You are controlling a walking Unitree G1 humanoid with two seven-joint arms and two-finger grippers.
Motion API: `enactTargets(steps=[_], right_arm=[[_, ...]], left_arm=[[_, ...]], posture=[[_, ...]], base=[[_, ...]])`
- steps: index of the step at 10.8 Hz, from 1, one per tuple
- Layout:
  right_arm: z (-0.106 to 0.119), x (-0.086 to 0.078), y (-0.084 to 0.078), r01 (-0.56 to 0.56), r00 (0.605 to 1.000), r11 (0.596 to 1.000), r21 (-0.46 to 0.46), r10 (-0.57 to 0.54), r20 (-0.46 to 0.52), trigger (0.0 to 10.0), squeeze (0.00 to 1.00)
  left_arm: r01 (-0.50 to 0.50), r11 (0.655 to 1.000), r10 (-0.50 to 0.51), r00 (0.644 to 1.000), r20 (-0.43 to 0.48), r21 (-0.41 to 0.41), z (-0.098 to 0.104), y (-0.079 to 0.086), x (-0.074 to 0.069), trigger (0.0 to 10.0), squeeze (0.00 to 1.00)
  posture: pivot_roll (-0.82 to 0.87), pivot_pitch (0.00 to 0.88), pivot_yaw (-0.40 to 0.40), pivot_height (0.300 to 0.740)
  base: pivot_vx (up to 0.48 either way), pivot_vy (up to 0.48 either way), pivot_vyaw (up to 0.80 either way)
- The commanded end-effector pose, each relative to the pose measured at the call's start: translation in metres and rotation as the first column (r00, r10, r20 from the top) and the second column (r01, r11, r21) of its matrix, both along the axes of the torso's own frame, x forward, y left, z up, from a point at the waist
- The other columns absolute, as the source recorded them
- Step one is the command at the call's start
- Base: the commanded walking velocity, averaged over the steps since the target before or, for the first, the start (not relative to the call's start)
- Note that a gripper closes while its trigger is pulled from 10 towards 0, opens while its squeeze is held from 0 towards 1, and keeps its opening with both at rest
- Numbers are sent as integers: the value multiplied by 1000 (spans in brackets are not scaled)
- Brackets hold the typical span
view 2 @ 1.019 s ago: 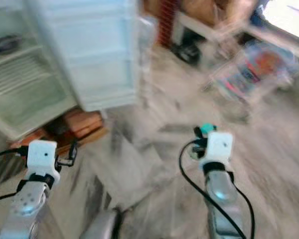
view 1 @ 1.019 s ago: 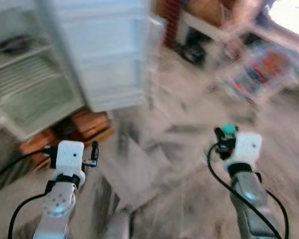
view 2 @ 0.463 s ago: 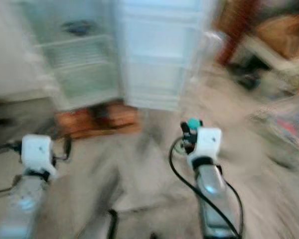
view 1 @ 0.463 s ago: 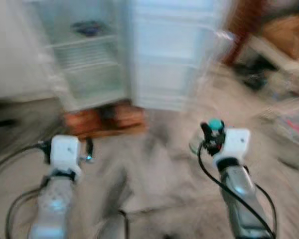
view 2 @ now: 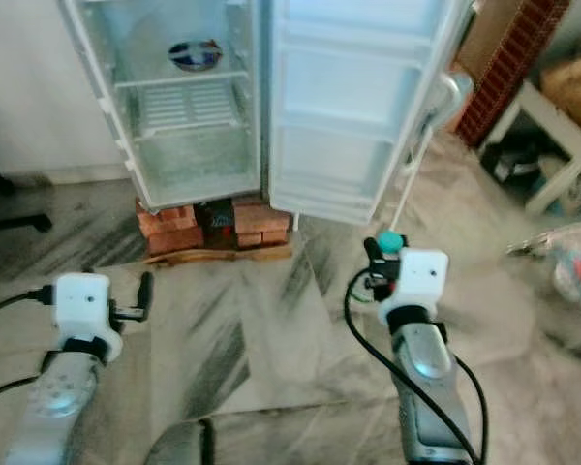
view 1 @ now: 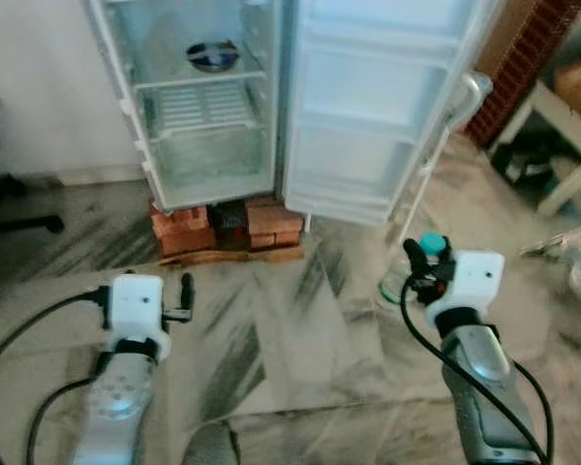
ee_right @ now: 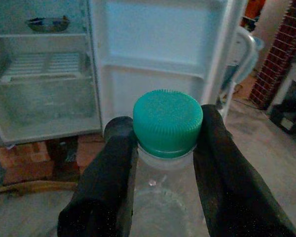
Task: Restocking fridge
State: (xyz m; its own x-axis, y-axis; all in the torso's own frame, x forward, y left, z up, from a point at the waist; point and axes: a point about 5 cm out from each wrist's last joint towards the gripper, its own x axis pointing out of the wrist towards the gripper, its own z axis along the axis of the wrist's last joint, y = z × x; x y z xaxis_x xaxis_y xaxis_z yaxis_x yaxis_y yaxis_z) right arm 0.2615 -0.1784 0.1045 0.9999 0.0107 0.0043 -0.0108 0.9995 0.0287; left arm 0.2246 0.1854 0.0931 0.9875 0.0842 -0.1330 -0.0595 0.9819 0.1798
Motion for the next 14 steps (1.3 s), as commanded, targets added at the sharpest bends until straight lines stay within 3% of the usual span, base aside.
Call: enactTargets(steps=[1, 14], right_arm=[[7, 1, 5, -27, 999, 1000, 0, 27, 36, 10000, 0], [5, 7, 3, -49, 998, 999, 0, 49, 43, 10000, 0]], left_arm=[[1, 1000, -1, 1000, 9, -4, 2, -1, 2, 10000, 0], [-3, 1000, 3, 1000, -3, -4, 0, 1, 4, 10000, 0]], posture=[[139, 127, -91, 740], [142, 120, -80, 740]], base=[[304, 0, 0], [412, 0, 0]])
